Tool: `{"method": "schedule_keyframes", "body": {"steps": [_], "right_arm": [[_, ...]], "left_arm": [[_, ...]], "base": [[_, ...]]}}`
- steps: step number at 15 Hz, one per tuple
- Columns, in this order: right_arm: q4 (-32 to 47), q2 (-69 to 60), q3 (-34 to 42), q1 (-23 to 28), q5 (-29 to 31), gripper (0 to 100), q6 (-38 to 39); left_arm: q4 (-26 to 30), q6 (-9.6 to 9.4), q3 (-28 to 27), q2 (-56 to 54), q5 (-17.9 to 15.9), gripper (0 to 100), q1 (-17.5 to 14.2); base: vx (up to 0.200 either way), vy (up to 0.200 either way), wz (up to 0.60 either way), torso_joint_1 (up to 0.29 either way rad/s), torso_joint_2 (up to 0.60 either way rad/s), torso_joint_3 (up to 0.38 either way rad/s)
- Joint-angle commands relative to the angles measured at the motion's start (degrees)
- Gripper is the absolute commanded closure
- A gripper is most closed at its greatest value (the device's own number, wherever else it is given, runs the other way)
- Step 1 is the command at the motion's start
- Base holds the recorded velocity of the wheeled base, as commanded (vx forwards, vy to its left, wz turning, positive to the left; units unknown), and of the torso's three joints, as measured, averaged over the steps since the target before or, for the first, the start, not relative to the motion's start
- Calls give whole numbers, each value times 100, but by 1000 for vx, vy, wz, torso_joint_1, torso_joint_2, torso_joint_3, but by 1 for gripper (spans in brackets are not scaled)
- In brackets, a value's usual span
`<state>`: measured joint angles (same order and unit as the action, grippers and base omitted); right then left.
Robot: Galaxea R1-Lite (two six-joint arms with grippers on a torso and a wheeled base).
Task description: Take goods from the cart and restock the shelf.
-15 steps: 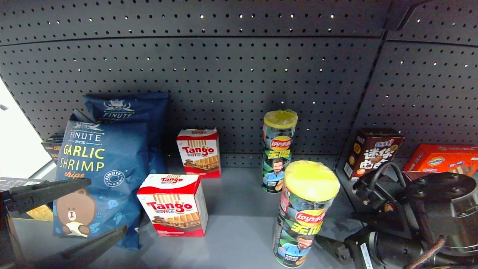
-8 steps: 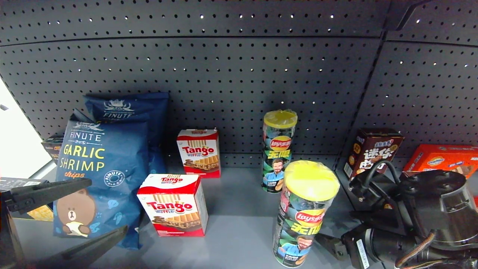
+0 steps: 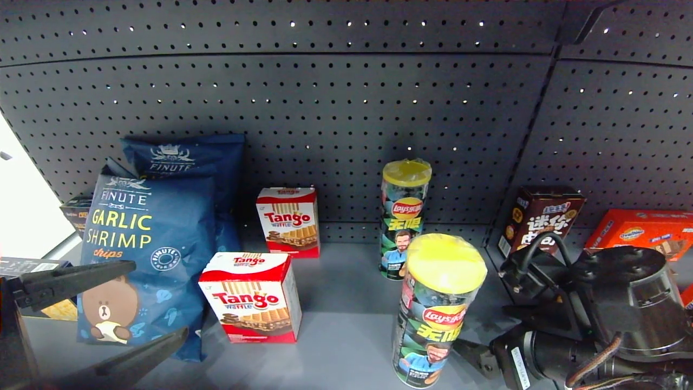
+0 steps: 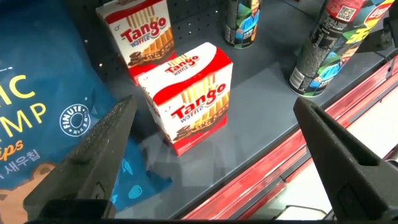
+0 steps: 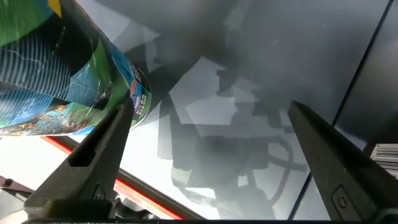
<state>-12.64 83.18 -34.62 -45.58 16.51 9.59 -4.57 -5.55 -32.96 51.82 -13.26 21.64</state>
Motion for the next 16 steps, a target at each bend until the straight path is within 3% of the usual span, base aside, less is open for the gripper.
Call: {"method": "schedule_keyframes", "body": {"steps": [1, 11, 16], "right_arm": [[-1, 58, -18, -21, 2, 0, -1], [-1, 146, -150, -170, 46, 0, 7], [42, -504, -493, -162, 265, 0, -1]], "left_arm": [[-9, -8, 18, 12, -1, 0, -2], [-9, 19, 88, -14, -1, 0, -11], [0, 27, 176, -41, 8, 0, -11]], "base": [[0, 0, 0, 0, 0, 0], [0, 0, 0, 0, 0, 0], [0, 0, 0, 0, 0, 0]]}}
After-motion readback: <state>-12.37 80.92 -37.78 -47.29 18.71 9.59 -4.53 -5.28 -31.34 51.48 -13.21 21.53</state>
